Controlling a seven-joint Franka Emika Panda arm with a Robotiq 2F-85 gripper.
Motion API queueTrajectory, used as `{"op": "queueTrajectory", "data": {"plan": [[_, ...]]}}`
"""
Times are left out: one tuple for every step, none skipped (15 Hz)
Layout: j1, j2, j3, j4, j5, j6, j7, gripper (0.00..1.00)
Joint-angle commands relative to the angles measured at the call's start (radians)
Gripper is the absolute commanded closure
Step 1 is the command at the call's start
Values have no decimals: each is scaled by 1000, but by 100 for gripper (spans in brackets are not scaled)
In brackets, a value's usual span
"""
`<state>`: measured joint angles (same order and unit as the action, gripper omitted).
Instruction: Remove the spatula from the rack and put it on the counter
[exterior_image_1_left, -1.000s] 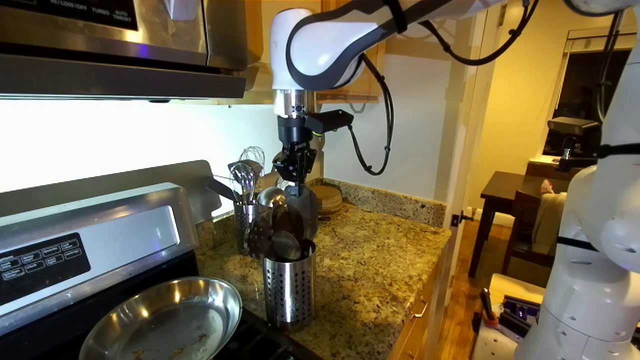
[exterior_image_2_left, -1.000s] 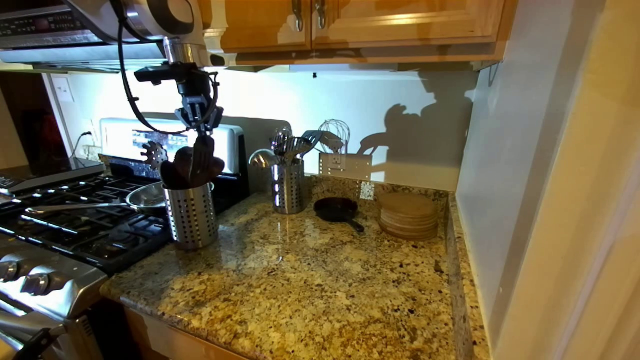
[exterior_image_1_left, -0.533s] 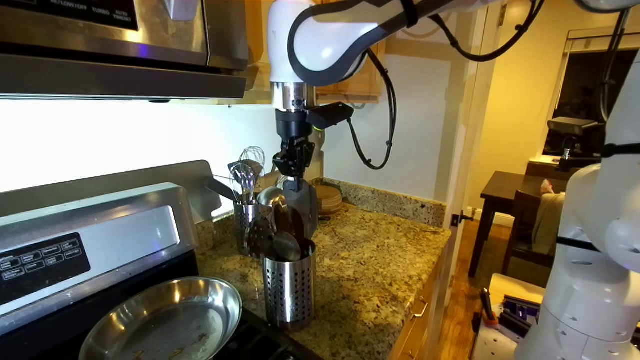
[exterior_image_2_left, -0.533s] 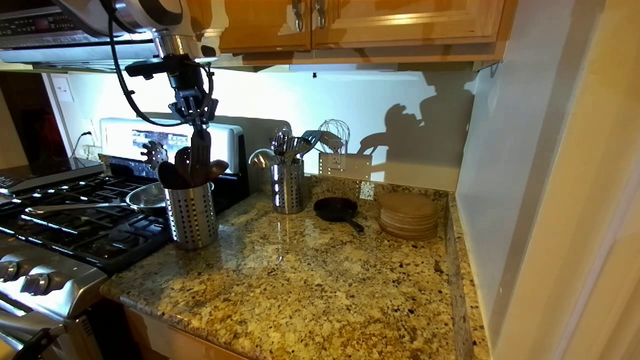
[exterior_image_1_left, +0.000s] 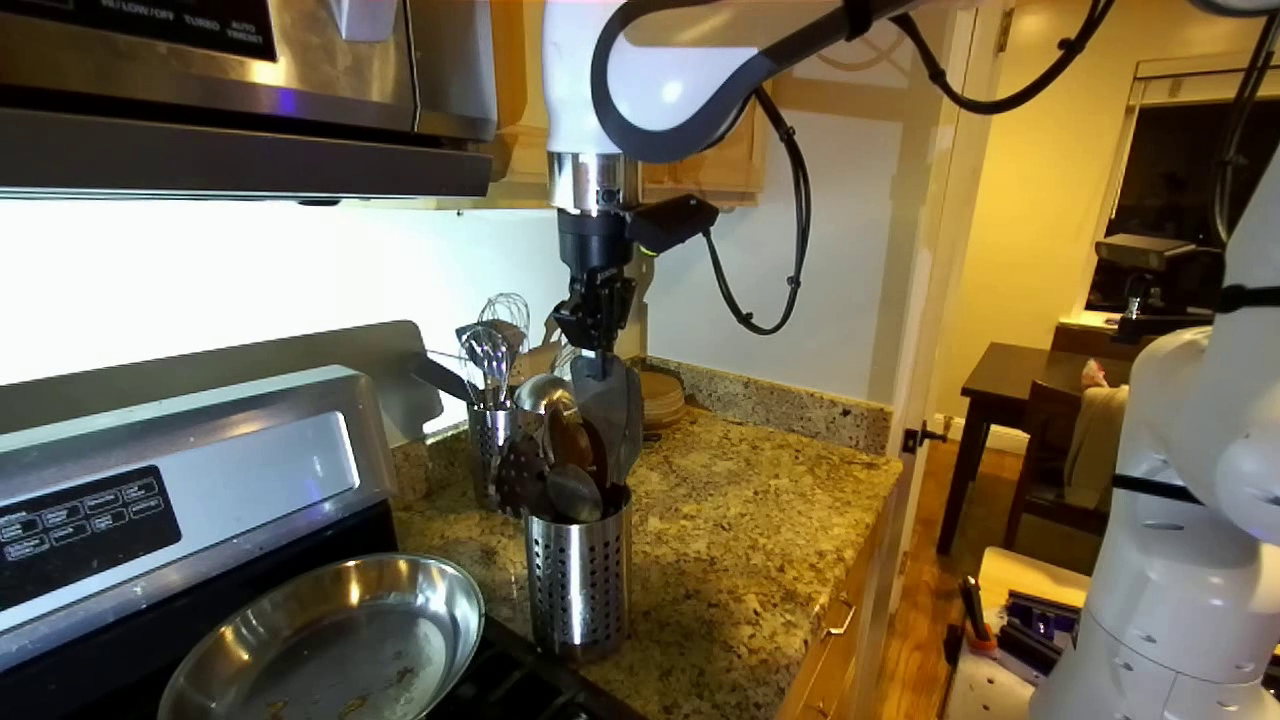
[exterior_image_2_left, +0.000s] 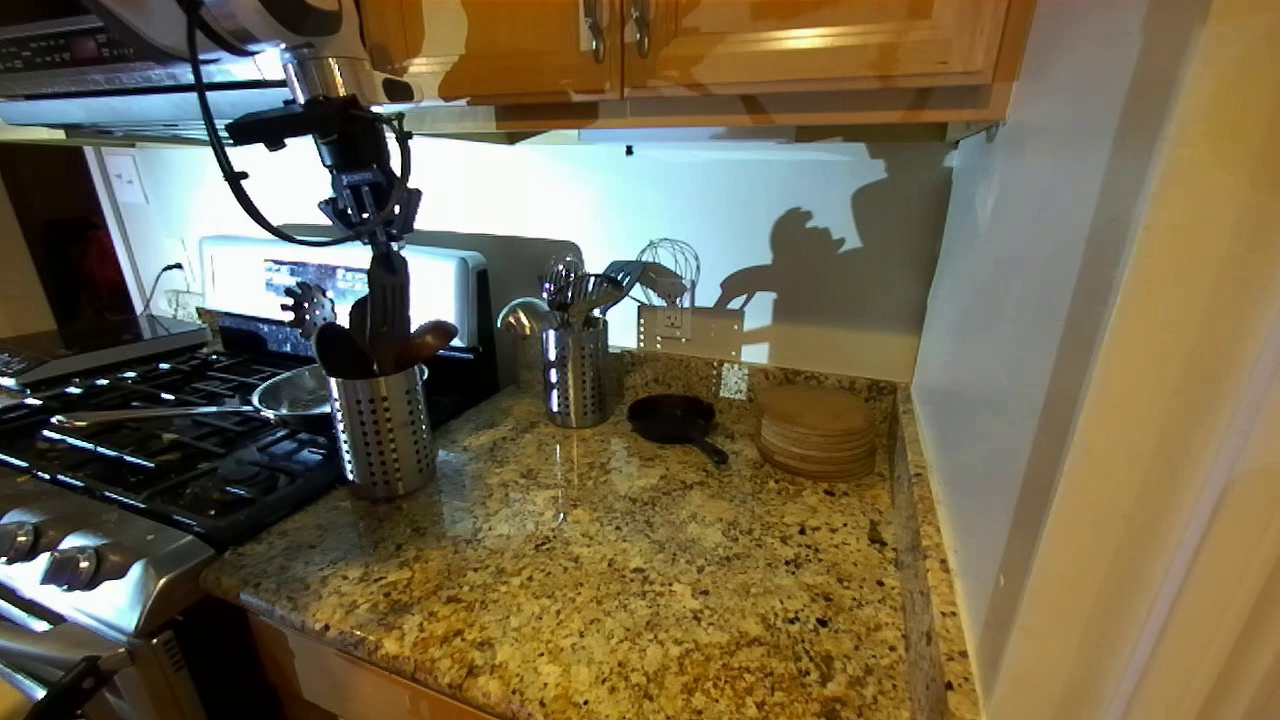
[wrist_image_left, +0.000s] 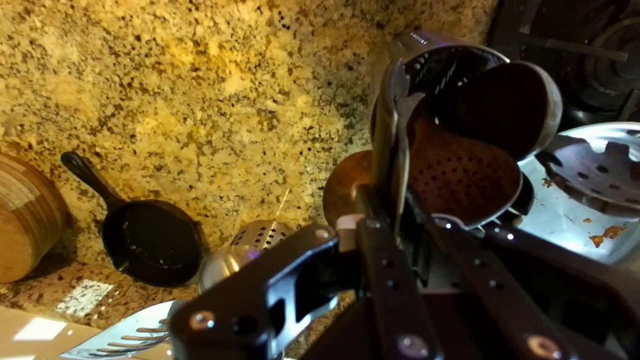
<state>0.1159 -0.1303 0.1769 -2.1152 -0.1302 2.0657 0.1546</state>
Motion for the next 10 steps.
{"op": "queueTrajectory", "data": {"plan": [[12, -4, -3, -56, 8, 23, -5, 91], [13, 3, -2, -63, 7, 21, -2, 91], [13, 4, -3, -66, 6, 21, 0, 91], [13, 0, -3, -67, 4, 22, 2, 91], [11, -3, -3, -67, -5, 22, 8, 91], [11, -6, -3, -64, -10, 22, 10, 91], [10, -9, -2, -61, -16, 21, 13, 71], [10, -10, -2, -60, -21, 21, 16, 60], [10, -12, 0, -58, -30, 21, 17, 56], [11, -13, 1, -57, -35, 20, 18, 48]]}}
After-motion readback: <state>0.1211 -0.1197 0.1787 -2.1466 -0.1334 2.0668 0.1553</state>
